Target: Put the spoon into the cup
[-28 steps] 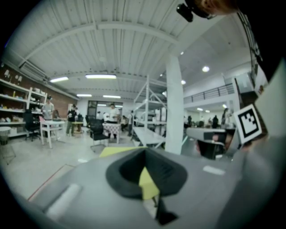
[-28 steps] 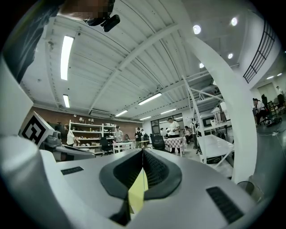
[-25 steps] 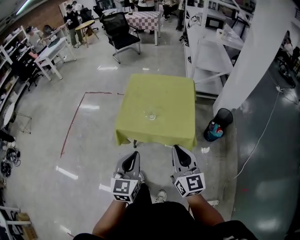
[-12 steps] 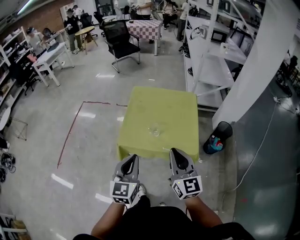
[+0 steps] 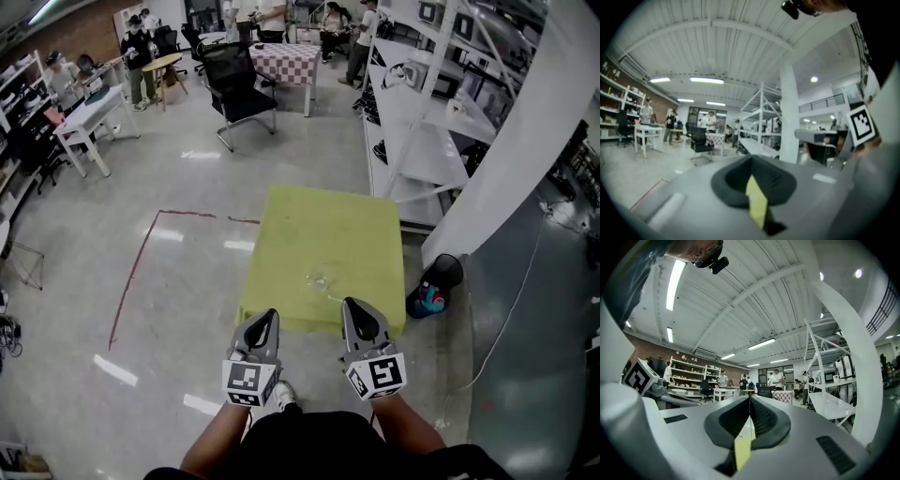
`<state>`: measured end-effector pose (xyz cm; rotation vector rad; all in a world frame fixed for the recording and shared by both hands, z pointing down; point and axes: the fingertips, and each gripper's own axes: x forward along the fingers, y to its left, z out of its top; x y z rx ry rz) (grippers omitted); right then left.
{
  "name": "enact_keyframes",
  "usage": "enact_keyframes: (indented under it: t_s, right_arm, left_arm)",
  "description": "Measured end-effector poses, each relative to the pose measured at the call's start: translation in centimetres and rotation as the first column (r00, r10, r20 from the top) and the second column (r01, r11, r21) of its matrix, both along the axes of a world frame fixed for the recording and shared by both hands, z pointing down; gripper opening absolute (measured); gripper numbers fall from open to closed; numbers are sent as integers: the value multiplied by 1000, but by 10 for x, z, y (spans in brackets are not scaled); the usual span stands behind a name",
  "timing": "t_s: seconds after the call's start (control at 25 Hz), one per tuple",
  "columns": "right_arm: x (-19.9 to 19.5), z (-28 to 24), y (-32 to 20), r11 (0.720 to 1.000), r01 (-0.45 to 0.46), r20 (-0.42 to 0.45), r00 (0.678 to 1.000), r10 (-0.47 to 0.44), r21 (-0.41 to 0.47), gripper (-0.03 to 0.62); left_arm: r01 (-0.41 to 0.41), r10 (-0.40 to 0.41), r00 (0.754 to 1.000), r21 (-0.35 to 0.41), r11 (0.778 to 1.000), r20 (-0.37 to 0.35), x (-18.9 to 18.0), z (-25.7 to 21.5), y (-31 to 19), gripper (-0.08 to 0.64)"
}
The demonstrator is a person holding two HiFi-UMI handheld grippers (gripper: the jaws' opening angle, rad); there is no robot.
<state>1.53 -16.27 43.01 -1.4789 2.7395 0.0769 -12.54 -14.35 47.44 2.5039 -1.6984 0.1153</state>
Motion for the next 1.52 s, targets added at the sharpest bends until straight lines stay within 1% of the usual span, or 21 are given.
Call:
enact_keyframes:
  t_s: [0.12,0.2,0.28,0.36,0.44,0.64,0.8,0.92,1.0,1.24,1.4,1.52]
  right_arm:
    - [-8,-2,-8,1000,-13,-14,1000,13,9,8]
    - [-9,2,-13,1000,-26,-14,1000,26,-1,8]
    - [-9,5,-16,999,-44,-8,999,43,-19,9]
    - [-9,7,-20,998,-60,-4,998,60,-28,8]
    - [-6,9,-25,997,-71,-4,997,71,-30,8]
    - [-1,17,-45,995,-94,-5,996,94,-38,9]
    - [5,24,-68,992,-113,19,993,114,-58,8]
    - [8,30,-88,992,-103,28,994,106,-75,8]
    - [9,36,-102,992,-94,24,995,96,-87,8]
    - [10,59,-145,989,-55,-15,998,54,-139,8]
    - [7,74,-166,986,-29,-53,998,20,-161,8]
    - [7,93,-174,979,-25,-67,998,11,-204,9]
  left_arm:
    - [-5,5,1000,2,1000,-5,-10,0,-11,5]
    - [-17,17,1000,-7,1000,-1,-14,2,-16,5]
    - [-33,32,999,-39,999,-12,-17,4,-20,5]
    - [-46,44,998,-63,997,-38,-20,3,-26,5]
    - [-48,46,998,-58,997,-48,-21,1,-33,5]
    - [-51,49,998,-65,997,-33,-19,11,-54,5]
    - [-57,56,998,-63,996,-31,-14,17,-74,5]
    - [-70,69,997,-42,997,-27,-7,14,-88,5]
    - [-69,68,998,-43,997,-14,-3,15,-99,5]
    - [-40,40,999,-96,995,-4,3,37,-138,5]
    - [-37,33,999,-123,992,-31,10,52,-155,5]
    - [-39,34,999,-140,989,-38,14,64,-165,5]
